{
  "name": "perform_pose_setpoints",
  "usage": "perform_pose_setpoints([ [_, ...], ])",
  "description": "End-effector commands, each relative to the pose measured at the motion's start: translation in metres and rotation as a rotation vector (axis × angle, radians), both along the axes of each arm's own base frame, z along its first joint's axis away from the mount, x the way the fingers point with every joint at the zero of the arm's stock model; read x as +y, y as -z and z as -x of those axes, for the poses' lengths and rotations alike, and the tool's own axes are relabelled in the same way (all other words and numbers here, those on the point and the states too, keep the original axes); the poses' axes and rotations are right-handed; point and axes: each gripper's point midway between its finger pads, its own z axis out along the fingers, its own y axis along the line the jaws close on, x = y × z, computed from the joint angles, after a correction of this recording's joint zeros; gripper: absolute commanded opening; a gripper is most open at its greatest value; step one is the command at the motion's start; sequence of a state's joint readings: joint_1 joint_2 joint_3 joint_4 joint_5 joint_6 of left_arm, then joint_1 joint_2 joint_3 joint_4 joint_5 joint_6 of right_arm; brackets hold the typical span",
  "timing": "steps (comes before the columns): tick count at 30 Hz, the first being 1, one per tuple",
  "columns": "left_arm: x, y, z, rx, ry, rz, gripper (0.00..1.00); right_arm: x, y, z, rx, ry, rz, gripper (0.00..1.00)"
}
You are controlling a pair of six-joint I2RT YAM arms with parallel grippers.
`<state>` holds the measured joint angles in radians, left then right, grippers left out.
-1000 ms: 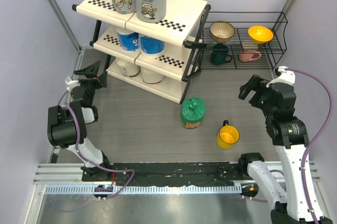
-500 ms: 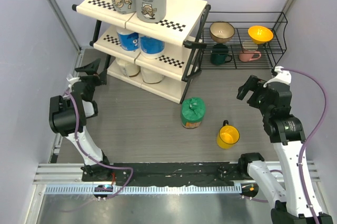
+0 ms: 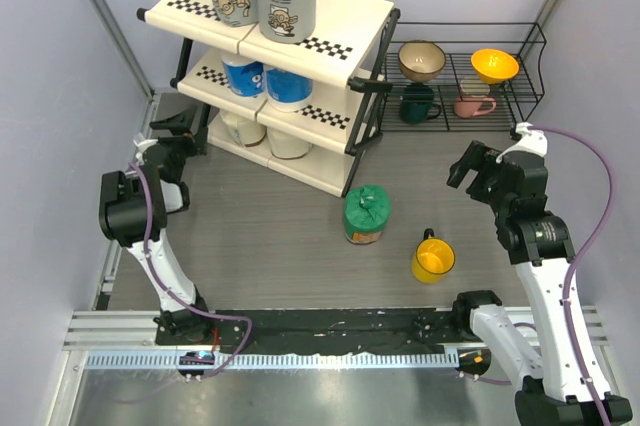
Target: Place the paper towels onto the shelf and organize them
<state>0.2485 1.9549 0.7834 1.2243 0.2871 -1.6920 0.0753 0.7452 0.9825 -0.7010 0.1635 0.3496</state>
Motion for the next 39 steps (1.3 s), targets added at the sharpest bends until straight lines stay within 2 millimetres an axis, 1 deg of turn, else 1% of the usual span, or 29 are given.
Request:
perform_pose_setpoints([
  [1,0.0,0.0,-0.009,-0.014,-0.012,-0.029,0.95,0.001,-0.01,-0.01,-0.053,0.001,-0.003,0.96],
  [4,-0.002,-0.001,-0.015,-0.021,-0.011,-0.028,0.95,0.001,-0.009,-0.011,-0.053,0.001,-0.007,0.95],
  [6,-0.006,0.004,-0.02,-0.011,-0.005,-0.026,0.95,0.001,-0.009,-0.011,-0.053,-0.001,-0.006,0.95],
  [7,-0.007,0.0,-0.024,-0.02,-0.002,-0.031,0.95,0.001,-0.009,-0.011,-0.054,0.0,-0.005,0.96],
  [9,-0.012,0.004,-0.029,-0.008,0.002,-0.037,0.95,0.0,-0.008,-0.011,-0.052,0.004,0.001,0.96],
  [10,-0.013,-0.001,-0.033,-0.018,0.001,-0.04,0.95,-0.001,-0.009,-0.011,-0.054,0.005,0.001,0.96],
  [14,-0.021,-0.002,-0.043,-0.015,0.007,-0.06,0.95,-0.001,-0.009,-0.012,-0.055,0.005,0.005,0.95],
  [16,-0.026,0.001,-0.048,-0.006,0.013,-0.066,0.95,-0.001,-0.011,-0.013,-0.058,0.004,0.007,0.95],
  [23,-0.031,0.013,-0.058,0.007,0.014,-0.063,0.95,0.0,-0.012,-0.014,-0.056,0.001,0.008,0.95],
  [24,-0.032,0.011,-0.06,0.001,0.014,-0.062,0.95,0.0,-0.012,-0.014,-0.055,-0.001,0.008,0.95],
  [25,-0.035,0.016,-0.062,0.01,0.018,-0.06,0.95,0.0,-0.013,-0.014,-0.056,-0.001,0.008,0.95],
  [27,-0.039,0.016,-0.064,0.007,0.023,-0.061,0.95,0.0,-0.013,-0.014,-0.056,0.0,0.009,0.95],
  [29,-0.046,0.018,-0.066,0.009,0.037,-0.062,0.95,0.0,-0.013,-0.015,-0.058,0.001,0.007,0.96],
  [31,-0.051,0.016,-0.068,0.006,0.044,-0.062,0.95,0.0,-0.013,-0.014,-0.058,0.0,0.008,0.95],
  [33,-0.066,0.014,-0.071,0.01,0.077,-0.079,0.95,0.0,-0.013,-0.014,-0.059,0.0,0.009,0.95],
  [36,-0.076,0.009,-0.074,0.0,0.096,-0.094,0.95,0.0,-0.013,-0.014,-0.059,0.002,0.009,0.96],
  [39,-0.08,0.01,-0.072,0.005,0.101,-0.093,0.95,-0.001,-0.012,-0.013,-0.059,0.002,0.008,0.96],
])
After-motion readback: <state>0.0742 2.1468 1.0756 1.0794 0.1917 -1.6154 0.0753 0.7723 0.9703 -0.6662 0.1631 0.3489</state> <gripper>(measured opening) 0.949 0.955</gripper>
